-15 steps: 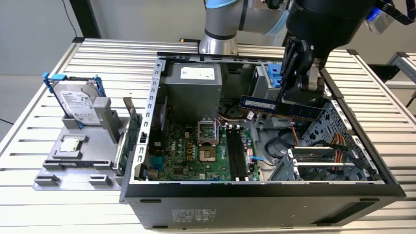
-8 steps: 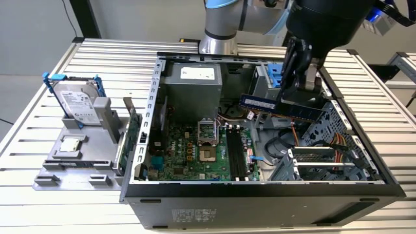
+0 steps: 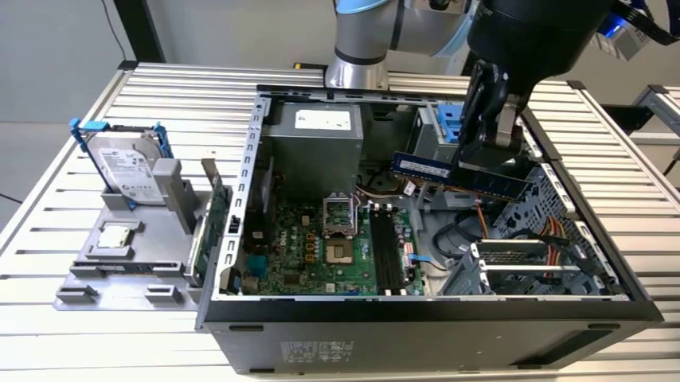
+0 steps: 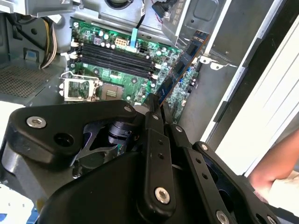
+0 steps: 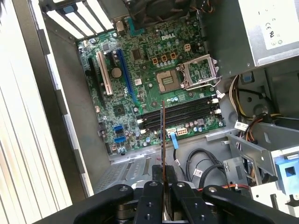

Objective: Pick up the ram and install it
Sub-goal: 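Insert the ram into the slot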

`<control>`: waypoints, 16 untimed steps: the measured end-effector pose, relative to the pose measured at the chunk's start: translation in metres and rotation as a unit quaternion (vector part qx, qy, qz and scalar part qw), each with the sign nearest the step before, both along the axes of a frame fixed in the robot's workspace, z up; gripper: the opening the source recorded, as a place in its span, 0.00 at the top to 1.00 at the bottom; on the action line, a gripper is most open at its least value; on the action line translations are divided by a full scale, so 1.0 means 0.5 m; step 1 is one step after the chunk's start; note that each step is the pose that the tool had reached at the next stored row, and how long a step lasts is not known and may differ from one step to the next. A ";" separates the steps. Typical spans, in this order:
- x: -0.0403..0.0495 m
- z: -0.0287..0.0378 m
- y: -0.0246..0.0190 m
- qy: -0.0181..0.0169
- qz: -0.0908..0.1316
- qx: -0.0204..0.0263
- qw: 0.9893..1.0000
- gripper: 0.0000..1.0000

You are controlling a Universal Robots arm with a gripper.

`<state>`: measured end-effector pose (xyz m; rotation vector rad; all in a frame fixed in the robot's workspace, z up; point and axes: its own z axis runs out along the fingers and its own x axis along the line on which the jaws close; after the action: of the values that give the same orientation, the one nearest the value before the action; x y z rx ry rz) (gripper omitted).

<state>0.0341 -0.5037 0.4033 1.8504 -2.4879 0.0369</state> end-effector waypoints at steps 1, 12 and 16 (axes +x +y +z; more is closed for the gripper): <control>0.000 0.000 0.0000 0.000 0.000 0.000 1.000 1.00; 0.000 0.000 0.0000 0.000 -0.039 0.000 0.999 1.00; 0.000 0.000 0.0000 0.000 -0.057 0.000 0.998 1.00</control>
<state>0.0341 -0.5037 0.4032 1.7041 -2.5888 0.0332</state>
